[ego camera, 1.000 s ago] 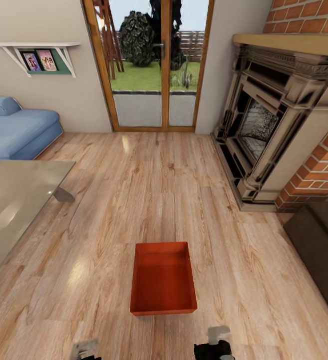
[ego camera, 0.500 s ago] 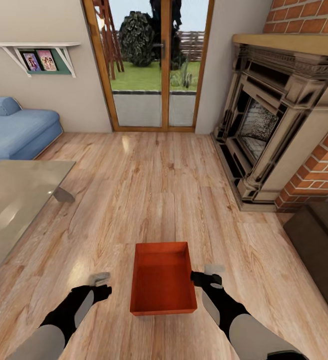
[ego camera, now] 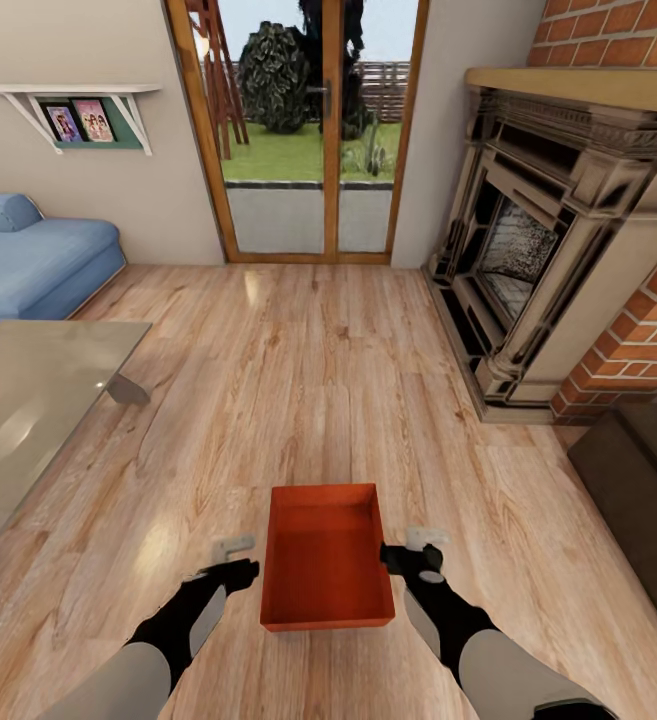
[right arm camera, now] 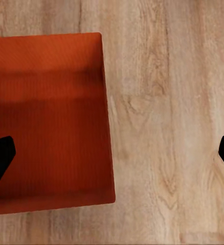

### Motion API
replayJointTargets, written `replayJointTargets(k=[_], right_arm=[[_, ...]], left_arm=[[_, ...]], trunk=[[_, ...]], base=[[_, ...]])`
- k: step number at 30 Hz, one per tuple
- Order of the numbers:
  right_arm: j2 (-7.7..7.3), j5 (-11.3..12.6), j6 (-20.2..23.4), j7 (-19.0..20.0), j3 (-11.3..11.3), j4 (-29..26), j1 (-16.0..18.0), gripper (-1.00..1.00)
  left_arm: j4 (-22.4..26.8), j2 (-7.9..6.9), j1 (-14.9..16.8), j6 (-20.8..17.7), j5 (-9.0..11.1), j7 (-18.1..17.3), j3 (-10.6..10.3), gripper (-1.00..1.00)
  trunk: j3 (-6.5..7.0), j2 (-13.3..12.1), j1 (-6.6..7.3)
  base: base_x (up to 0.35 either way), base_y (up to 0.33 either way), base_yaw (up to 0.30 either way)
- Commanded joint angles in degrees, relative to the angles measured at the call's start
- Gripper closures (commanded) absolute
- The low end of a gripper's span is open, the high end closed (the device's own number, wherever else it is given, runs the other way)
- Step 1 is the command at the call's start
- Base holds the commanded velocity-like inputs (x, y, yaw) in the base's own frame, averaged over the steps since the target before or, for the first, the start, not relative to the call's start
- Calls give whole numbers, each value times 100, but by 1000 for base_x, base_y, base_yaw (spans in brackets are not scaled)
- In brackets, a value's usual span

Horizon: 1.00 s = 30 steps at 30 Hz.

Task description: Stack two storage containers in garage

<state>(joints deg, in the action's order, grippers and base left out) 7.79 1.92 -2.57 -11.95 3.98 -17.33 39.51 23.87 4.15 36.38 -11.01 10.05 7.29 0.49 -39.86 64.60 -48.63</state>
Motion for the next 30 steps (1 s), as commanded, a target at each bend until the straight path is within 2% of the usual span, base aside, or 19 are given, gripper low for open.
replayJointTargets(k=[1, 4, 5, 8, 13, 17, 20, 23, 25, 30], right_arm=[[0, -177, -21, -37, 41, 8, 4, -100], [2, -526, -41, -38, 31, 9, 4, -100], [2, -692, -50, -37, 17, 10, 4, -100], [3, -819, -73, -41, -22, 10, 4, -100], [10, -803, -283, -77, -58, 17, 4, -100], [11, -787, -325, -86, -69, 50, 4, -100], [18, -715, -396, -78, -70, 358, 4, -100], [20, -637, -692, -64, -66, 802, 4, -100], [49, -629, -842, -48, -61, 951, 4, -100], [112, -638, -881, -45, -52, 1001, 4, -100]], left_arm=[[-25, -1, 0, 42, -17, 21, 0, -100], [-39, -2, 1, 125, -186, 19, -3, -100], [-20, -2, 1, 159, -307, 19, -4, -100], [2, -2, 1, 188, -549, 16, -5, -100], [15, 2, 1, 223, -829, -19, 1, -100], [26, 5, 1, 250, -874, -24, 5, -100], [20, 20, 1, 255, -888, -28, 5, -100], [-42, 149, 1, 250, -929, -33, 1, -100], [-93, 293, 1, 259, -1076, -30, 2, -100], [-86, 345, 1, 279, -1130, -20, 31, -100]], trunk=[[-4, 3, 0], [-4, 3, 0], [-4, 3, 0], [-4, 3, 0], [-4, 3, 0], [-4, 3, 0], [-4, 3, 0], [-4, 3, 0], [-4, 3, 0], [-4, 3, 0]], base=[[0, 0, 0], [0, 0, 0], [0, 0, 0], [0, 0, 0], [0, 0, 0], [0, 0, 0], [0, 0, 0], [0, 0, 0], [0, 0, 0], [0, 0, 0]])
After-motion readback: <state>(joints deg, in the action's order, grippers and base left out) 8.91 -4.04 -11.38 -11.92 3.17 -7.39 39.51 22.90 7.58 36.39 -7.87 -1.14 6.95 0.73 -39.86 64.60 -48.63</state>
